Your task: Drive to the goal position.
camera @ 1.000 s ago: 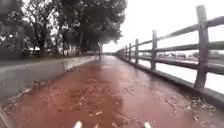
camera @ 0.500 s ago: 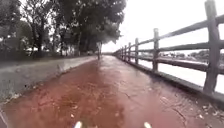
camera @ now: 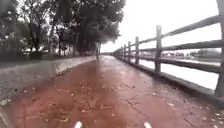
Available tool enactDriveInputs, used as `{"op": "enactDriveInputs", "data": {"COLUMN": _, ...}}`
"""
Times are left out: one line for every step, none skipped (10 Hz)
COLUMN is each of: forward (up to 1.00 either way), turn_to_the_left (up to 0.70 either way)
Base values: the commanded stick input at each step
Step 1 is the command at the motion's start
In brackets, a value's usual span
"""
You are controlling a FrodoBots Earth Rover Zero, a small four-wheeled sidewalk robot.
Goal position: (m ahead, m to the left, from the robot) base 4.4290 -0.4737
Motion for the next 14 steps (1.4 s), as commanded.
{"op": "enactDriveInputs", "data": {"forward": 0.50, "turn_to_the_left": 0.00}}
{"op": "enactDriveInputs", "data": {"forward": 0.50, "turn_to_the_left": 0.00}}
{"op": "enactDriveInputs", "data": {"forward": 0.50, "turn_to_the_left": 0.00}}
{"op": "enactDriveInputs", "data": {"forward": 0.50, "turn_to_the_left": 0.00}}
{"op": "enactDriveInputs", "data": {"forward": 0.50, "turn_to_the_left": 0.00}}
{"op": "enactDriveInputs", "data": {"forward": 0.50, "turn_to_the_left": 0.00}}
{"op": "enactDriveInputs", "data": {"forward": 0.50, "turn_to_the_left": 0.00}}
{"op": "enactDriveInputs", "data": {"forward": 0.50, "turn_to_the_left": 0.00}}
{"op": "enactDriveInputs", "data": {"forward": 0.50, "turn_to_the_left": 0.00}}
{"op": "enactDriveInputs", "data": {"forward": 0.50, "turn_to_the_left": 0.00}}
{"op": "enactDriveInputs", "data": {"forward": 0.50, "turn_to_the_left": 0.00}}
{"op": "enactDriveInputs", "data": {"forward": 0.50, "turn_to_the_left": 0.00}}
{"op": "enactDriveInputs", "data": {"forward": 0.50, "turn_to_the_left": 0.00}}
{"op": "enactDriveInputs", "data": {"forward": 0.50, "turn_to_the_left": 0.00}}
